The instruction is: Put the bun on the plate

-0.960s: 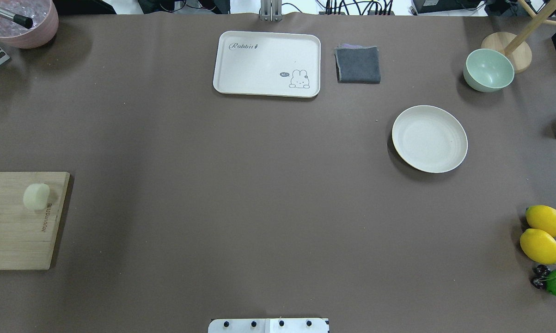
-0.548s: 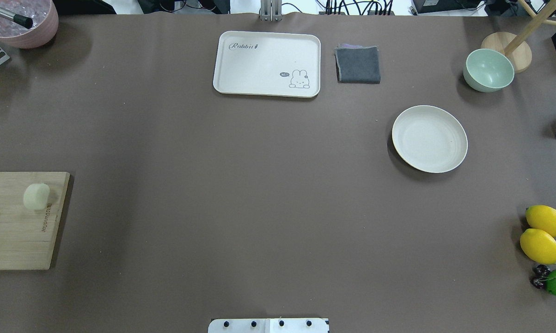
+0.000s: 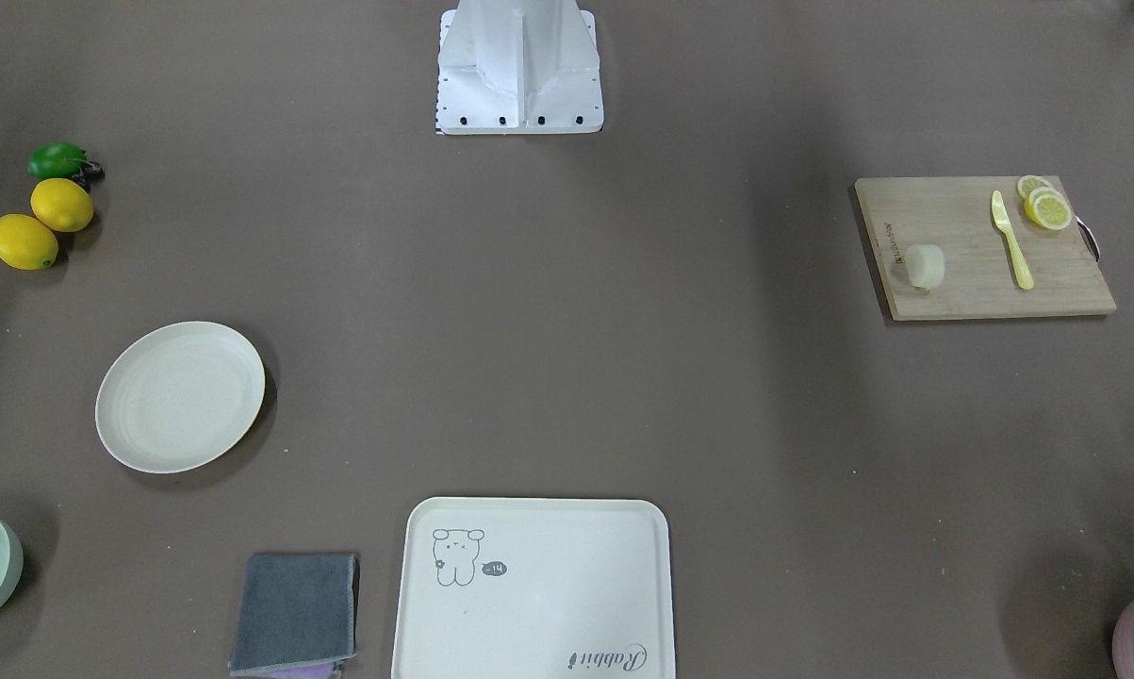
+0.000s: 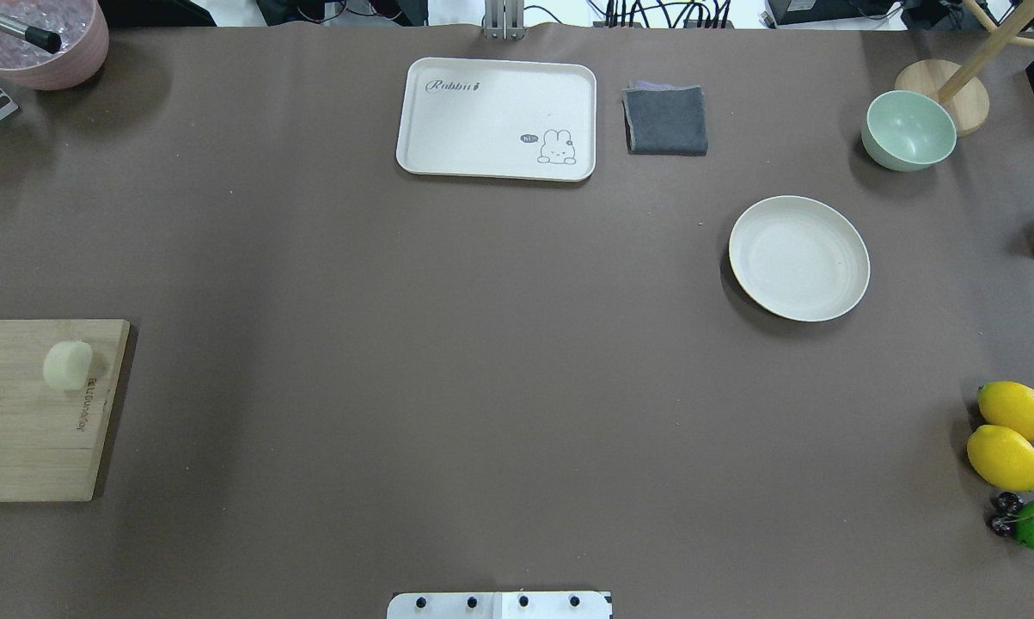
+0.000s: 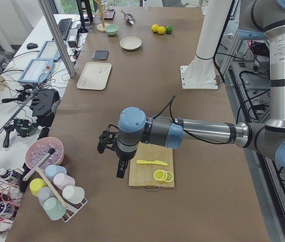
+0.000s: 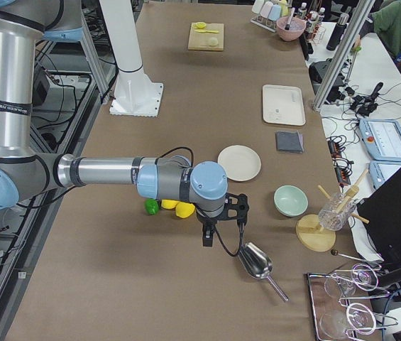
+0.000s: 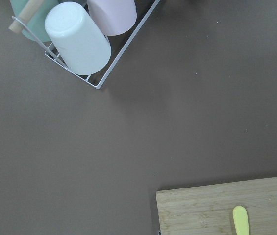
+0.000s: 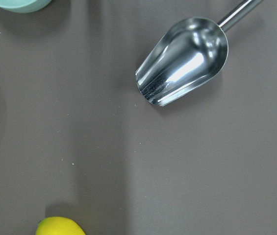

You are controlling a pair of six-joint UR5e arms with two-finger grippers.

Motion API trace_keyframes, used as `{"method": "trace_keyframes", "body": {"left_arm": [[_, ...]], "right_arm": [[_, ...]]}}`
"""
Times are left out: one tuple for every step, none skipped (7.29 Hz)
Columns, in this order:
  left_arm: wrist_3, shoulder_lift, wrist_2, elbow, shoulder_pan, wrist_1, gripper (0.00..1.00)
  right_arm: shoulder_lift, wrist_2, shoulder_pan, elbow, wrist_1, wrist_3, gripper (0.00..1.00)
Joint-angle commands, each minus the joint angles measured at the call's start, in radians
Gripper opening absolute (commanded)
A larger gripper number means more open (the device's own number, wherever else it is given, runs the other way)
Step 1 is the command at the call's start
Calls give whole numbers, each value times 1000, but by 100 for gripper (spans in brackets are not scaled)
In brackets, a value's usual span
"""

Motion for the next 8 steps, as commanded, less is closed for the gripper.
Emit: {"method": "trace_keyframes", "body": {"left_arm": [[-1, -1, -4, -4, 4, -2, 98], [-2, -4, -3, 1, 2, -2, 98], [-4, -1, -3, -1, 2, 0, 98], [-1, 2, -3, 4, 2, 0, 98], [-2, 2, -3, 1, 2, 0, 98], [-7, 0, 7, 2, 5, 0, 98], [-7, -7, 8, -8, 5, 0, 98], [-1, -9, 7, -10, 7, -2, 98]], "right_arm": [[34, -10, -11, 1, -2, -4, 100], [31, -11, -11, -6, -1, 8, 100], [30, -13, -11, -34, 4, -1, 100], [48, -31, -27, -53, 2, 13, 100], [65, -12, -40, -64, 27, 13, 100], [65, 27, -58, -73, 129, 18, 100], [88, 33, -127, -81, 231, 72, 100], [114, 30, -200, -82, 348, 208, 100]]}}
